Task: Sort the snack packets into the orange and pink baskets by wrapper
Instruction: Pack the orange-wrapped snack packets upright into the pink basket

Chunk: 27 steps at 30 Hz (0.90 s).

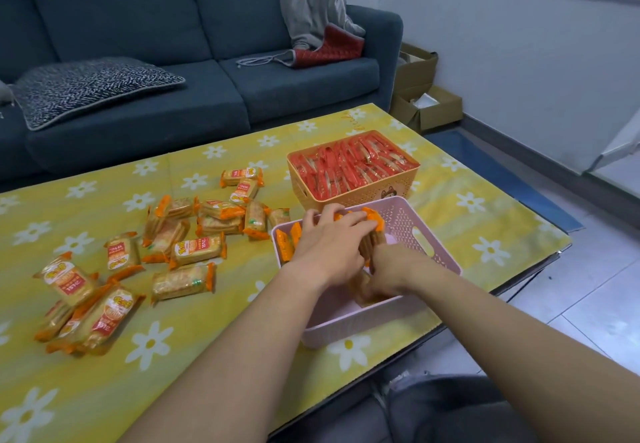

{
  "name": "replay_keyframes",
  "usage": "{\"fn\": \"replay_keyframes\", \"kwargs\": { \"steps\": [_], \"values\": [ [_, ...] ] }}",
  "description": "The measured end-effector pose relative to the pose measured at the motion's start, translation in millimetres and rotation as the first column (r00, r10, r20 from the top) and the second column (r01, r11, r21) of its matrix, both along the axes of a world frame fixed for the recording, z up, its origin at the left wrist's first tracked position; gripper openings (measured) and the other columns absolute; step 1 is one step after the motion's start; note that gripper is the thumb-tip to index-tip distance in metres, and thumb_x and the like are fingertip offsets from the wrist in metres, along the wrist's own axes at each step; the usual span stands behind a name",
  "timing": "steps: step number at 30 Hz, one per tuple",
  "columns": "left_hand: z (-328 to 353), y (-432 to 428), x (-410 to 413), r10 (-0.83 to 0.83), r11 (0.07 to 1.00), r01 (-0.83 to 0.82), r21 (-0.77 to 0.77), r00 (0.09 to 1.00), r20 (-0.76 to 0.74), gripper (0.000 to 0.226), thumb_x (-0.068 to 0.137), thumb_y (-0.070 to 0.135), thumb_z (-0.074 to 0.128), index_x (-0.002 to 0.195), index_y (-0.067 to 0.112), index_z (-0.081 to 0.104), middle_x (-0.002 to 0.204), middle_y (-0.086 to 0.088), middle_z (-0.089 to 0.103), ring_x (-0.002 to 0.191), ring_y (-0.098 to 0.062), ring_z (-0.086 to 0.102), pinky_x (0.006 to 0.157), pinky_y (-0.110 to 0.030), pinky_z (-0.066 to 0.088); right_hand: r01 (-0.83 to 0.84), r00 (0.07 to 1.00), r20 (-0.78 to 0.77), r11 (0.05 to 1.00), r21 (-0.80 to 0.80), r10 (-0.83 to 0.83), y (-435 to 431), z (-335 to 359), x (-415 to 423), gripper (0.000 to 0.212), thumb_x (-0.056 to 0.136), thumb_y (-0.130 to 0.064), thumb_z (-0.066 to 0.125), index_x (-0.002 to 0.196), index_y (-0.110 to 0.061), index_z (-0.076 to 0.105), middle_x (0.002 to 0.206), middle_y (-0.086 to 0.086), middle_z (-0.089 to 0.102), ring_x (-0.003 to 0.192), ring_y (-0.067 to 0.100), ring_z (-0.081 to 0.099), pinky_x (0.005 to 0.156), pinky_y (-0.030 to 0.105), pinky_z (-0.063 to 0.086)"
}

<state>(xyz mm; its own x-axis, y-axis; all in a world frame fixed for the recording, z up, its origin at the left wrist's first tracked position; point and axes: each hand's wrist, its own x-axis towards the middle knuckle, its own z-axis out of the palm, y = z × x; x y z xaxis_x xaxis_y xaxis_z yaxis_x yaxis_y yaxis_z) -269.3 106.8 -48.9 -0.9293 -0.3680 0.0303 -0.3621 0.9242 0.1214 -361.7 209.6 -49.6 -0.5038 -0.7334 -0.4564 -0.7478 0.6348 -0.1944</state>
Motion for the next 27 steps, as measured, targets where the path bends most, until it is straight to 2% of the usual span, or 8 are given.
{"fn": "replay_keyframes", "kwargs": {
  "steps": [3,5,7,9,13,17,22,27],
  "values": [
    [0,0,1,-0.002,1.0,0.002,-0.009,1.0,0.005,0.063,0.091,0.031,0.053,0.15,0.044,0.035,0.161,0.019,0.03,0.144,-0.024,0.022,0.11,-0.052,0.019,-0.036,0.998,0.056,0.999,0.008,0.035,2,6,-2,0.028,0.069,-0.038,0.076,0.078,-0.017,0.061,0.079,0.003,0.065,0.081,0.025,0.064,0.07,0.031,0.053],
    [1,-2,2,-0.01,1.0,0.01,0.004,1.0,0.011,0.062,0.092,0.033,0.054,0.15,0.044,0.034,0.161,0.019,0.029,0.145,-0.023,0.021,0.111,-0.051,0.019,-0.001,0.995,0.099,0.996,-0.089,0.01,7,17,-10,0.023,0.073,-0.032,0.075,0.089,-0.02,0.064,0.084,0.002,0.067,0.081,0.023,0.066,0.069,0.031,0.053],
    [1,-3,3,-0.013,1.0,0.013,0.017,1.0,0.008,0.06,0.094,0.04,0.055,0.15,0.045,0.034,0.161,0.019,0.029,0.146,-0.023,0.02,0.112,-0.051,0.019,0.069,0.992,0.119,0.98,-0.187,-0.047,18,29,-23,0.023,0.076,-0.03,0.077,0.09,-0.025,0.06,0.078,-0.004,0.064,0.075,0.019,0.062,0.061,0.028,0.048],
    [1,-3,3,-0.013,1.0,0.013,0.022,1.0,0.008,0.06,0.094,0.044,0.056,0.15,0.045,0.034,0.161,0.019,0.029,0.146,-0.023,0.02,0.113,-0.051,0.019,0.131,0.991,0.059,0.954,-0.271,-0.12,28,37,-34,0.028,0.074,-0.026,0.08,0.091,-0.023,0.058,0.076,-0.004,0.062,0.074,0.02,0.06,0.058,0.028,0.043],
    [-1,-2,1,-0.011,1.0,0.011,0.015,1.0,0.008,0.062,0.094,0.042,0.058,0.151,0.044,0.034,0.16,0.02,0.029,0.146,-0.024,0.019,0.112,-0.051,0.02,0.153,0.946,-0.183,0.864,-0.479,-0.269,27,33,-42,0.03,0.076,-0.021,0.074,0.092,-0.018,0.048,0.08,0.003,0.059,0.074,0.026,0.055,0.054,0.032,0.037],
    [1,0,2,-0.009,1.0,0.009,0.007,1.0,-0.011,0.059,0.094,0.039,0.055,0.149,0.043,0.036,0.158,0.02,0.031,0.144,-0.025,0.021,0.109,-0.049,0.02,0.142,0.935,-0.17,0.767,-0.626,-0.312,11,20,-37,0.033,0.083,-0.016,0.068,0.1,-0.014,0.039,0.078,0.004,0.05,0.078,0.037,0.059,0.058,0.035,0.036],
    [5,1,2,-0.007,1.0,0.006,0.023,1.0,0.007,0.059,0.093,0.038,0.055,0.149,0.043,0.036,0.159,0.019,0.03,0.145,-0.024,0.02,0.11,-0.05,0.019,0.221,0.937,-0.093,0.778,-0.588,-0.337,-9,5,-37,0.028,0.085,-0.013,0.057,0.111,-0.007,0.046,0.095,0.02,0.065,0.091,0.042,0.065,0.062,0.036,0.039],
    [2,0,1,-0.01,1.0,0.01,0.021,1.0,0.002,0.06,0.093,0.037,0.054,0.15,0.044,0.036,0.16,0.018,0.03,0.144,-0.025,0.022,0.11,-0.049,0.018,0.181,0.969,-0.088,0.906,-0.382,-0.23,-4,6,-36,0.03,0.083,-0.009,0.058,0.113,-0.008,0.062,0.094,0.018,0.07,0.095,0.039,0.067,0.064,0.032,0.042]
  ]
}}
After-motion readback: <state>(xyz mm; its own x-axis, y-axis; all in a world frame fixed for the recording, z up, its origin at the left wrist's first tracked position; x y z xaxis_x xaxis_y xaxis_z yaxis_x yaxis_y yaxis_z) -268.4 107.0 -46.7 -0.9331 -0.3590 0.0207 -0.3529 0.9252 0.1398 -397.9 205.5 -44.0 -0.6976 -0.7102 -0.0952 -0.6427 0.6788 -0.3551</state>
